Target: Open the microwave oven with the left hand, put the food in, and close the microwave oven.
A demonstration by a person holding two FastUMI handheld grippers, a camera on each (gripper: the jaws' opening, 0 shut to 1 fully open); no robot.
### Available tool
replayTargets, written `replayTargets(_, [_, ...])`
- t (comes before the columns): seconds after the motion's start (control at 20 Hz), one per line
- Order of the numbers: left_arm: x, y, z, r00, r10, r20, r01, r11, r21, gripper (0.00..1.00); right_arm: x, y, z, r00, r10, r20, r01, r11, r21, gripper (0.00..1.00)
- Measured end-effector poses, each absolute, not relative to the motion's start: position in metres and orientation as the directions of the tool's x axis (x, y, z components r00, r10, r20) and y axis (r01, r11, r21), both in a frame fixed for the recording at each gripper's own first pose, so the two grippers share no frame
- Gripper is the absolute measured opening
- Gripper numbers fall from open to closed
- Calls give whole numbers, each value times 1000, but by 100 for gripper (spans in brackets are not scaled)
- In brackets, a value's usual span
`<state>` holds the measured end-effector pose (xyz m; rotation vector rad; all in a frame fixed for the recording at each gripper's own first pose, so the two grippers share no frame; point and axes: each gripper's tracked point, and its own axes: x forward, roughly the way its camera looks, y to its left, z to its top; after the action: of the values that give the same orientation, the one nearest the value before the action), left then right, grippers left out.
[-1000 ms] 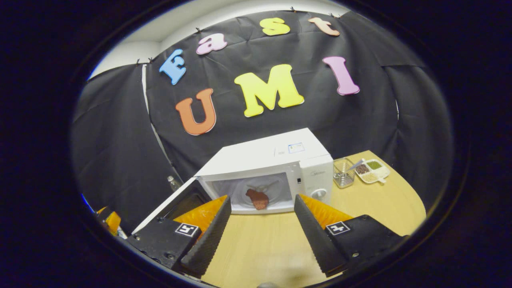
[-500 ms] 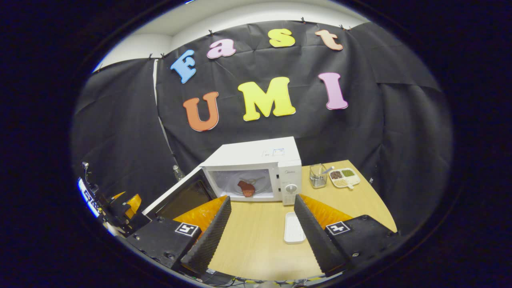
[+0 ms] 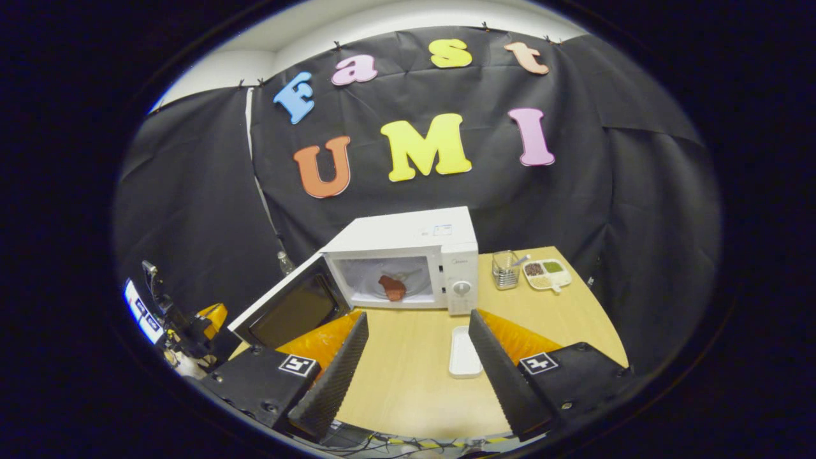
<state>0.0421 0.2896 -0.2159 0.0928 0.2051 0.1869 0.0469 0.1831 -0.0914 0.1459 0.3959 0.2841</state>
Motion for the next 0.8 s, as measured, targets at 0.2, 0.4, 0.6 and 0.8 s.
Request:
replayTargets(0.2, [45,288,-238,954,178,-240,-165,984,74,0,46,182,-97,878,297,-376,-241,952,189,100])
replayTargets(0.4, [49,273,-242,961,139,-240,-124,989,76,0,45,178,-104,873,290,-392,-225,953,205,90])
replayTargets(0.6, [53,239,-244,968,54,-246,-45,998,41,10,42,171,-112,874,272,-402,-197,956,218,90])
replayTargets(0.8, [58,192,-241,970,-47,-236,62,996,57,0,41,162,-122,868,270,-417,-188,955,228,90])
